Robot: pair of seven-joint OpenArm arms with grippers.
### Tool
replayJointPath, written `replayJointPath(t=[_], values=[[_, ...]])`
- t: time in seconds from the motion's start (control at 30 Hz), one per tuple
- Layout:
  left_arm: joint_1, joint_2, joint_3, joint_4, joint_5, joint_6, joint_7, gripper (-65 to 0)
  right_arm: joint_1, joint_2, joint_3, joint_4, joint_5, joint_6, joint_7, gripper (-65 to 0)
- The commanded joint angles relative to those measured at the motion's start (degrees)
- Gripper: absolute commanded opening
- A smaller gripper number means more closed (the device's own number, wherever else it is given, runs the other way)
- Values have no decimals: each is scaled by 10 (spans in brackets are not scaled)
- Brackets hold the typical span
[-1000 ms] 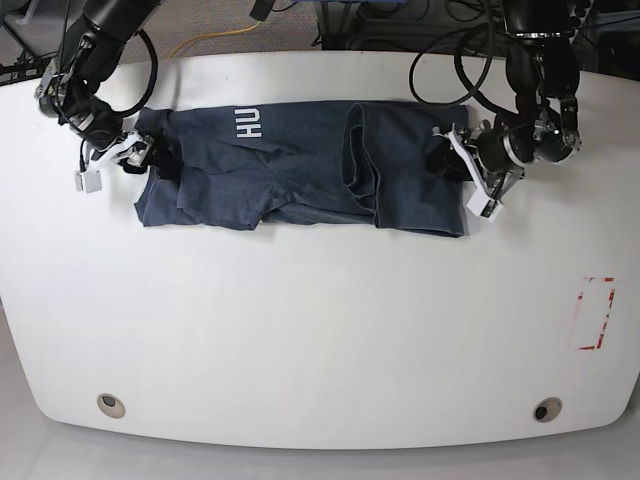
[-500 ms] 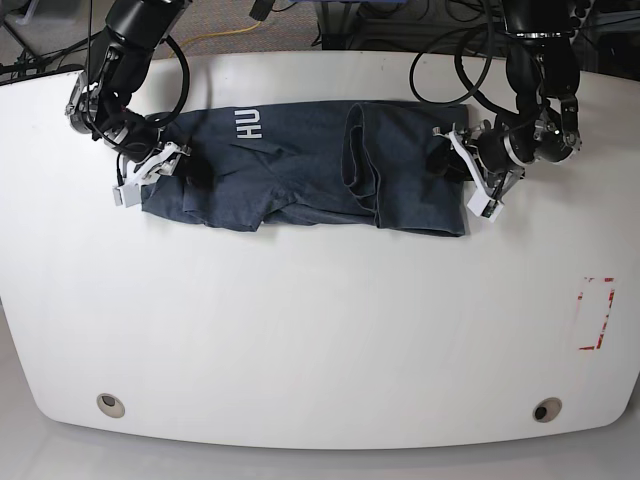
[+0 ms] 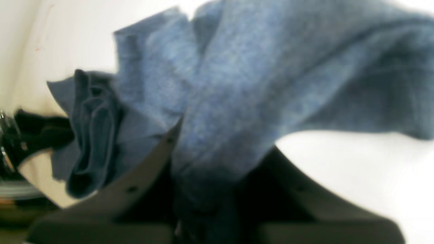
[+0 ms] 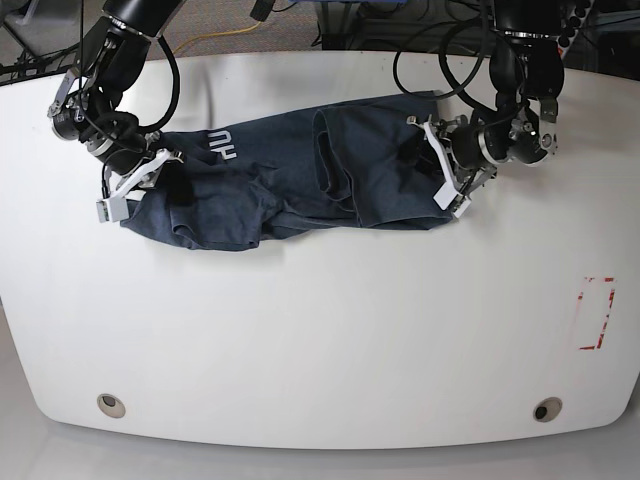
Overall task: Fold the T-shirt properly
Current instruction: 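Fold both ends of the strip inward toward each other with both grippers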
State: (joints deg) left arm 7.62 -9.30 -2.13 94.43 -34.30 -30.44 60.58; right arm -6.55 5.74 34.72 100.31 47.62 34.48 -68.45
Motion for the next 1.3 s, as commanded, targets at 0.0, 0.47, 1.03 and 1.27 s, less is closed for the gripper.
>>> replayJointPath(t=[0.0,0.47,1.03,1.27], values=[[-5,8,1,7,8,0,-4,-439,8,-4,-19,51,18,5,5,-650],[-5,68,2,10,123,-5,-4,-439,13,-36,-207,109,13,4,5,-650],[-5,69,-2,31,121,-6,-4,-439,37,-21,-348,52,-39,4,63,-363],[-2,69,-35,70,50,-6,-4,-439,38,-25,-350,51,-52,4,63,-225]])
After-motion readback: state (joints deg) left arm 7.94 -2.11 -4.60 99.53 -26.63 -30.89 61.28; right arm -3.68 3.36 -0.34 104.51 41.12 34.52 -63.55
